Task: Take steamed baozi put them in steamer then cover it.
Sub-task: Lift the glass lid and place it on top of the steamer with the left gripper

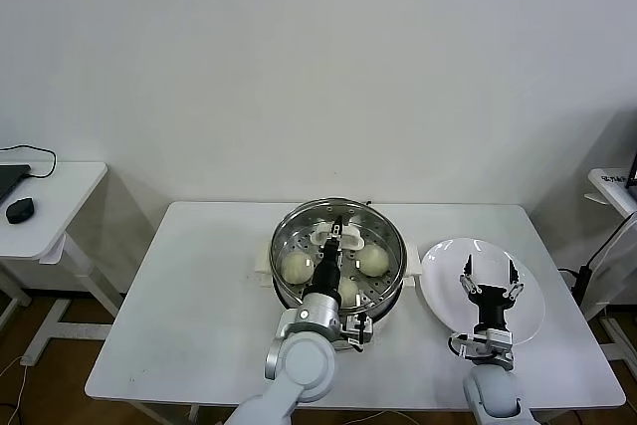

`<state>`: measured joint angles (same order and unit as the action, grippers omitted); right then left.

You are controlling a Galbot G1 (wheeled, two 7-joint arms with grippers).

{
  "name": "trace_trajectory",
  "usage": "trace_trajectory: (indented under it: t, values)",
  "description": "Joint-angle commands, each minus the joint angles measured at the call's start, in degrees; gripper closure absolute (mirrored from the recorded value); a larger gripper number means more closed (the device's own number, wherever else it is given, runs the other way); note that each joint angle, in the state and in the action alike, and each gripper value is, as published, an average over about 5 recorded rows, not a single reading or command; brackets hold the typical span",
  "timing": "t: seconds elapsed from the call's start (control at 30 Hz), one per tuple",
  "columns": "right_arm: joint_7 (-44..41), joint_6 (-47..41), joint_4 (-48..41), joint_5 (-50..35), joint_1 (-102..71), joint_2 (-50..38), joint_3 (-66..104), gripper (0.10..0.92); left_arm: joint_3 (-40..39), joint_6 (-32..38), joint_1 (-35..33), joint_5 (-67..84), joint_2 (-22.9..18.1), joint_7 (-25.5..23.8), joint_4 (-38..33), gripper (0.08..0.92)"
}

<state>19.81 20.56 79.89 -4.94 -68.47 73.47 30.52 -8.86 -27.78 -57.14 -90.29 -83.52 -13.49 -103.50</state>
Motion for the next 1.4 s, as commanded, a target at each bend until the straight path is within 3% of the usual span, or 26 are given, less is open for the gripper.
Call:
trace_trajectory:
  t: [0.03,1.0,1.4]
  values:
    - [-0.03,0.05,-0.19,0.14,0.07,0.07,0.02,0.203,-0.07,0.23,-0.21,-0.91,0.31,-1.66,-0.71,0.810]
    - [-0.11,0.35,-0.78,1.14,0.39,0.63,0.02,0.203,0.52,1.39,-0.42,1.05,0.00,-1.48,-0.78,0.798]
    - [-0.10,0.32,-1.00,1.38,0.55,0.31,-0.44,0.203,-0.09,1.17,-1.72,2.90,1.66,-1.20,-5.52,0.476]
